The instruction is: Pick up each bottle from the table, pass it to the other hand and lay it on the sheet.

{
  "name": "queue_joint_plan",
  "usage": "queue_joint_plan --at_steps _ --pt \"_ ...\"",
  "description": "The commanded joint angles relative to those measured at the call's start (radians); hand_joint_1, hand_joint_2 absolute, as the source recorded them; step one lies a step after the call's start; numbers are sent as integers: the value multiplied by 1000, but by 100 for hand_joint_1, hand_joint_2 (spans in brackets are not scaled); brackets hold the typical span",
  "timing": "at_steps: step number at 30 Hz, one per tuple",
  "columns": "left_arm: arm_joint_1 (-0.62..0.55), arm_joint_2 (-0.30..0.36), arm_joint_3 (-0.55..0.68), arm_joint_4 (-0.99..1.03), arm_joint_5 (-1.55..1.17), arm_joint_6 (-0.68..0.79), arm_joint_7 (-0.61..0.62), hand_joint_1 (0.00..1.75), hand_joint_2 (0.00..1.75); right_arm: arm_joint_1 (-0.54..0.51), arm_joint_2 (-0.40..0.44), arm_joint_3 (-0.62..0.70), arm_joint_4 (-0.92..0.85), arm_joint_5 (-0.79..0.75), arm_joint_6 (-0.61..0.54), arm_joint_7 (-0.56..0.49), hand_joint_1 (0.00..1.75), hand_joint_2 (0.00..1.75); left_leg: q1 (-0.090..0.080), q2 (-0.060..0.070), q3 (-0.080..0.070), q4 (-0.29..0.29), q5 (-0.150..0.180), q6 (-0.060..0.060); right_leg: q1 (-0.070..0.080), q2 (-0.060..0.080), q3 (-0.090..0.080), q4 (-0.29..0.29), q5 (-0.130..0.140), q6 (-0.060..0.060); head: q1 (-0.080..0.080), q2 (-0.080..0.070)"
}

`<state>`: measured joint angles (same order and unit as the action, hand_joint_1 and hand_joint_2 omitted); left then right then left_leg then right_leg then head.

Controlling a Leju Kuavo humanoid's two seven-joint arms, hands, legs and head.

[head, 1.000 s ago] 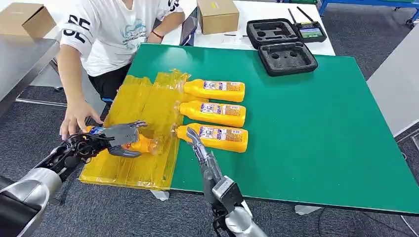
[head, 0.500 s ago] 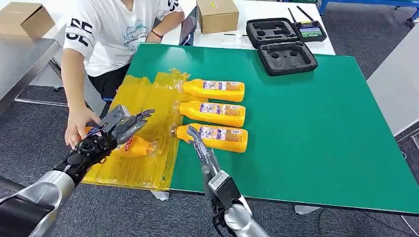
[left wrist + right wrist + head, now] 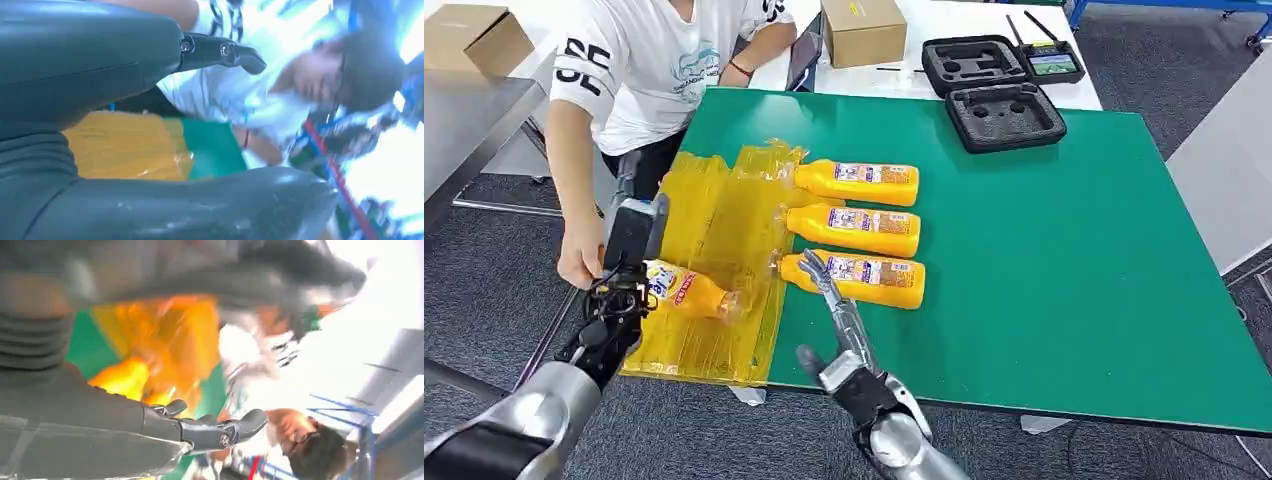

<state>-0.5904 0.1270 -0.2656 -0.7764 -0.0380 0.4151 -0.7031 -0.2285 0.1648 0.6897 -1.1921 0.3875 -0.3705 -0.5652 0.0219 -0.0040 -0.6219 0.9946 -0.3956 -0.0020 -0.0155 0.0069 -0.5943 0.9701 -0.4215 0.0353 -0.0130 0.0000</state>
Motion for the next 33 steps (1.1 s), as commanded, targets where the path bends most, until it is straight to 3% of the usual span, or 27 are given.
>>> queue_joint_plan --at_steps 1,3,7,8,21,23,33 --pt "198 -17 164 -274 79 35 5 0 0 -55 -149 -132 42 296 -42 260 0 175 -1 2 6 -1 -2 2 0 0 6 -2 -1 0 0 0" --pt "224 -16 175 -270 90 14 5 0 0 -53 -172 -192 80 352 -28 314 0 175 -1 0 3 -1 -1 2 0 -1 4 -2 -1 0 0 0" --pt "219 -17 176 -265 88 13 5 0 0 -49 -165 -203 82 359 -21 304 0 175 -1 0 1 0 -1 1 -1 -1 2 -1 -1 -1 0 0" --pt "214 -21 179 -260 97 -1 5 0 175 -51 -167 -199 84 392 -4 324 0 175 -1 0 3 0 -2 2 -1 -1 4 -1 -2 -1 0 0" --pt "249 -35 178 -252 96 -11 5 0 175 -209 -204 -224 311 486 89 366 0 175 -1 0 7 0 -3 3 0 -1 8 -1 -3 -1 0 0" --pt "245 -37 176 -246 92 -10 5 0 175 -249 -195 -210 369 487 95 362 0 175 -1 1 1 0 -1 1 -1 0 1 -1 0 0 0 0" --pt "243 -39 177 -238 94 -11 5 0 175 -262 -189 -205 383 481 103 357 0 175 -1 0 2 0 -1 1 -1 0 2 -1 -1 0 0 0"
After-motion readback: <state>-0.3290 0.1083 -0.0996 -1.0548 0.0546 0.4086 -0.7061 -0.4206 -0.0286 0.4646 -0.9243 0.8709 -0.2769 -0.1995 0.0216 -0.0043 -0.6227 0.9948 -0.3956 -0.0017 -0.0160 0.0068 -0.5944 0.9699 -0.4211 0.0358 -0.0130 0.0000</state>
